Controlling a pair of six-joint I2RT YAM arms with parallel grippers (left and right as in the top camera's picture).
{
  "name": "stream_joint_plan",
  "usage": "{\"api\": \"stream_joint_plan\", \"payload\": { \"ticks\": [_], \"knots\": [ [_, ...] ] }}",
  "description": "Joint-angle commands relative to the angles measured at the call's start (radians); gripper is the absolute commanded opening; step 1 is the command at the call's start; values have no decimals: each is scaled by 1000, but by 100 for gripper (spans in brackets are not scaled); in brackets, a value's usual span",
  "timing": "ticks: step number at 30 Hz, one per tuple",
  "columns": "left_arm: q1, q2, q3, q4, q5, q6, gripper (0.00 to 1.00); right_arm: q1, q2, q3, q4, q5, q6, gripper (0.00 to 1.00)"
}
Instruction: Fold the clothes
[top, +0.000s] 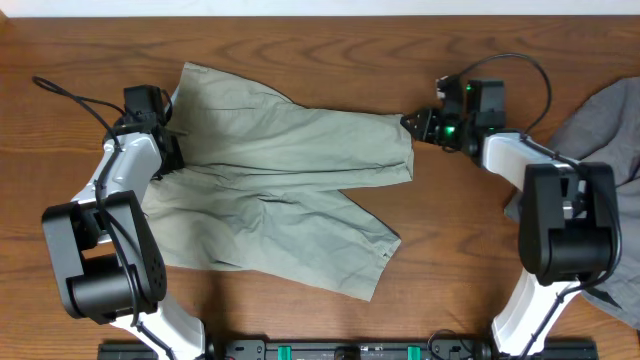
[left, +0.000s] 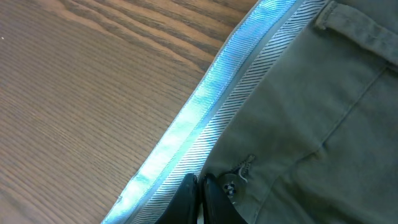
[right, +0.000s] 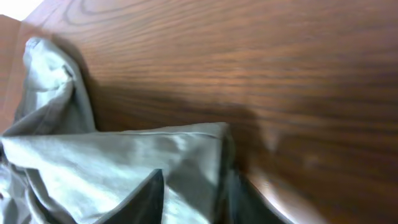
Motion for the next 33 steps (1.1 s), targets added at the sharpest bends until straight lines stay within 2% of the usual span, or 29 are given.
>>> {"api": "stream_joint_plan", "payload": {
  "ticks": [1, 4, 11, 14, 16, 17, 19, 20, 24, 26, 29, 33],
  "knots": [
    [3, -22, 4, -4, 7, -6, 6, 34, 14, -5, 37, -20, 47, 13],
    [3, -22, 4, -7, 7, -6, 6, 30, 13, -4, 113, -68, 51, 2],
    [3, -22, 4, -6, 7, -6, 6, -69, -16, -2, 361, -105, 63, 2],
    [3, -22, 4, -8, 7, -6, 6, -112, -16, -2, 364, -145, 149, 3],
    [3, -23, 4, -18, 7, -6, 6, -128, -16, -2, 291, -212, 183, 3],
    [3, -26, 4, -25, 7, -6, 11, -130, -16, -2, 242, -241, 182, 14],
    [3, -41, 4, -41, 6, -6, 25, -129, -16, -2, 142, -298, 130, 22],
    [3, -56, 4, -46, 6, -6, 30, -126, -16, -2, 98, -316, 95, 27],
    [3, -171, 5, -84, 6, -48, 53, -120, -22, -2, -74, -412, -38, 37],
    [3, -252, 5, -115, 7, -85, 60, -114, -30, -2, -170, -430, -111, 37],
    [3, -365, 5, -157, 59, -126, 62, -92, -55, -2, -314, -401, -251, 40],
    [3, -494, 5, -202, 163, -130, 63, -40, -125, -2, -490, -230, -435, 40]
  ]
}}
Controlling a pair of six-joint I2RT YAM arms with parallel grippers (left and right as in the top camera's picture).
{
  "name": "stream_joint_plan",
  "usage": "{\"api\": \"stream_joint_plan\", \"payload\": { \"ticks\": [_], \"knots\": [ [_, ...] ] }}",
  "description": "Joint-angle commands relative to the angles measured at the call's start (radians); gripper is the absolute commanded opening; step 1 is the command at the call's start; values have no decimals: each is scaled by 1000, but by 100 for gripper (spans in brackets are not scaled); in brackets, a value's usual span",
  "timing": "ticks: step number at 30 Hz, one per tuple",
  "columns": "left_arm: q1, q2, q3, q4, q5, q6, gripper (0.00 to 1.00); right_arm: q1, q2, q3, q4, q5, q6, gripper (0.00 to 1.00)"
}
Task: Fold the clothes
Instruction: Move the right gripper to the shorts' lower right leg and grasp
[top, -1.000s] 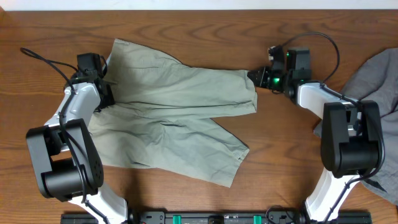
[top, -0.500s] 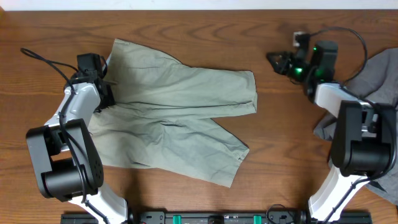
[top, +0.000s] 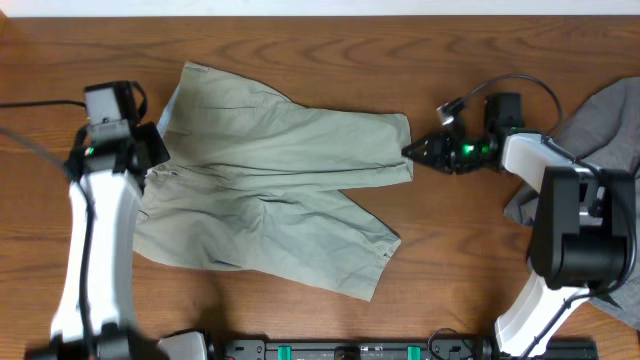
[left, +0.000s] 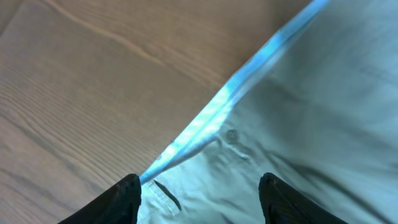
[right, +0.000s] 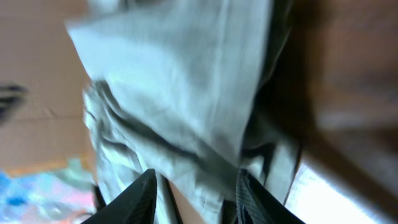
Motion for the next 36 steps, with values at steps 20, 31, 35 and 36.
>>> {"api": "stream_joint_plan", "payload": {
  "ticks": [20, 31, 35, 36],
  "knots": [
    [3, -254, 6, -149, 103, -68, 69, 550, -267, -76, -451, 594, -284, 47],
    [3, -253, 6, -147, 103, -68, 70, 602, -267, -201, -338, 738, -103, 1],
    [3, -253, 6, -135, 103, -68, 74, 578, -311, -158, -353, 713, -72, 1],
    [3, -253, 6, -131, 103, -68, 74, 565, -332, -145, -353, 710, -71, 1]
  ]
}}
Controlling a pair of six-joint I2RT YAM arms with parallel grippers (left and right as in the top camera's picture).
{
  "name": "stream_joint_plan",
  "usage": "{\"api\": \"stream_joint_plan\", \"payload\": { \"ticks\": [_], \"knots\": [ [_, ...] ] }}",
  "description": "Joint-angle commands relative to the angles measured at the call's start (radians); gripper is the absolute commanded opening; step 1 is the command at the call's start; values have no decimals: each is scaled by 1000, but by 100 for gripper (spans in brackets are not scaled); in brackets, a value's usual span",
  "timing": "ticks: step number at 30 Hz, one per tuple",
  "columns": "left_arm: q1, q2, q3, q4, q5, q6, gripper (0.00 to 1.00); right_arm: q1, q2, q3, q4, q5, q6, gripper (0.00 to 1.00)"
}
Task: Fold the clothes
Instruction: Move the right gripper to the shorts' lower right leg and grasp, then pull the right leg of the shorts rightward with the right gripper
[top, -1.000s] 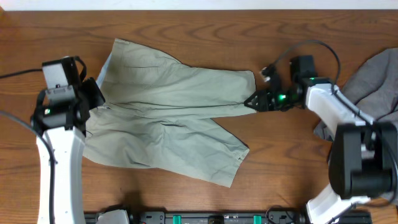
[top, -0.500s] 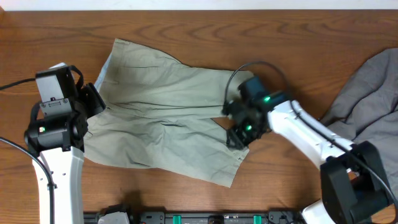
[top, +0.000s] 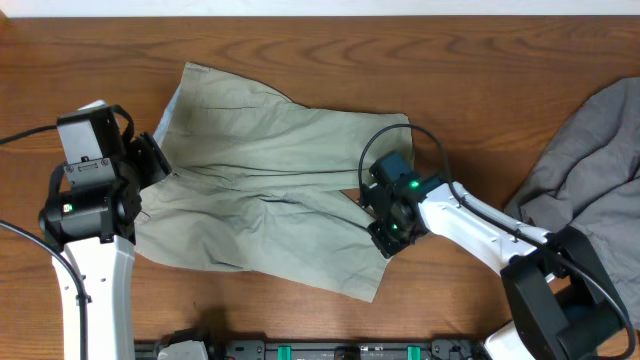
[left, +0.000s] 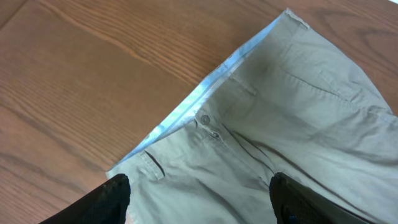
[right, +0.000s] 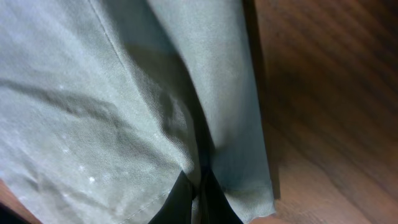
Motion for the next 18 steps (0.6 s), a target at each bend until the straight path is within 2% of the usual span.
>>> {"api": "stream_joint_plan", "payload": {
  "ticks": [1, 7, 10, 13, 18],
  "knots": [
    [3, 5, 6, 12, 6, -5, 74, -43, -77, 57, -1, 3, 53, 1],
    [3, 11, 6, 15, 6, -5, 74, -264, -202, 115, 11, 243, 256, 1],
    [3, 27, 6, 9, 6, -5, 75, -385, -196, 113, 95, 137, 216, 1],
    [3, 49, 6, -4, 7, -6, 74, -439, -157, 113, 194, 38, 163, 2],
    [3, 101, 5, -34, 106, -5, 74, -478, -53, 113, 352, 35, 210, 1]
  ]
}}
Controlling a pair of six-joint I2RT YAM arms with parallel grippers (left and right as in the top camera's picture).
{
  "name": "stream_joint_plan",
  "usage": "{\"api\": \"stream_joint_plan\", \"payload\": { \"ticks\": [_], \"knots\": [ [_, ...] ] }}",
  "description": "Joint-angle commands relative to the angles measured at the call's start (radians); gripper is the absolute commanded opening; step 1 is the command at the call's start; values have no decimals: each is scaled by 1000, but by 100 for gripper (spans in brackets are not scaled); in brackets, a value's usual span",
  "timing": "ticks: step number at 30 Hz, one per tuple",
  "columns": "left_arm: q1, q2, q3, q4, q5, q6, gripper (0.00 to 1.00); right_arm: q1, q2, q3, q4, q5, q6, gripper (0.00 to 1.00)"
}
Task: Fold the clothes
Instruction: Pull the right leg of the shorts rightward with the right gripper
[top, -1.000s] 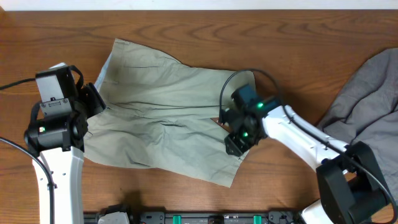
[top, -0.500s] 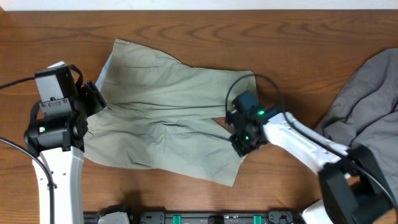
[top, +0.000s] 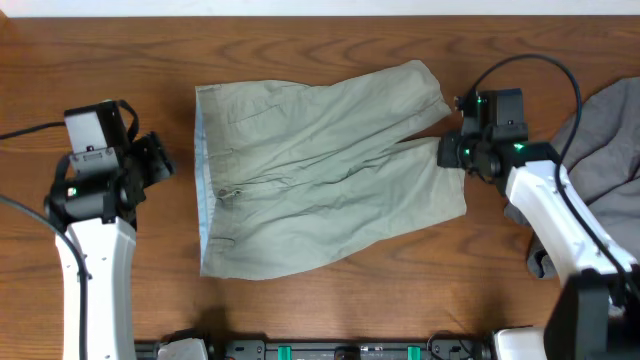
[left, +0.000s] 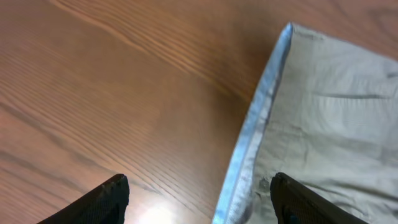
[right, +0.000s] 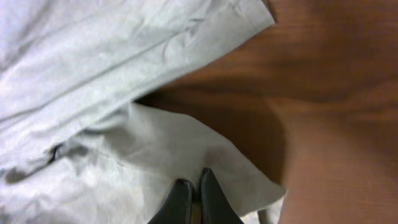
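Note:
Pale green shorts (top: 320, 170) lie spread flat mid-table, waistband with its light blue lining (left: 255, 143) to the left, both legs pointing right. My right gripper (top: 447, 153) is shut on the hem of the nearer leg (right: 205, 155), its fingers (right: 184, 198) pinching the cloth. My left gripper (top: 158, 163) stands open over bare wood just left of the waistband, nothing between its fingers (left: 106, 200).
A grey garment (top: 600, 140) is heaped at the table's right edge, close behind my right arm. Bare wooden table (top: 130, 60) surrounds the shorts on the left and front.
The shorts went from slanted with crossed legs to spread flat with the waistband left. My right gripper, shut on a leg hem, is now at the right instead of mid-table. Left gripper stays open.
At first both grippers were at the shorts' ends, the left shut at the waistband. Then both stood open beside the cloth. Later the right was shut on the lower leg's hem mid-table, and now it holds that hem at the right with the shorts laid flat.

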Motion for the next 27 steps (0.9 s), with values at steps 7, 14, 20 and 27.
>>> {"api": "stream_joint_plan", "payload": {
  "ticks": [7, 14, 20, 27],
  "knots": [
    [3, 138, -19, -126, 205, -6, 74, -36, 120, 1, 122, -41, 88, 1],
    [3, 276, -126, -102, 283, -5, 68, -36, 118, 1, 121, -41, 88, 1],
    [0, 400, -134, -47, 386, 79, 47, -36, 118, 1, 121, -41, 88, 1],
    [-3, 504, -134, -26, 493, 203, 39, -36, 118, 1, 113, -41, 87, 1]
  ]
}}
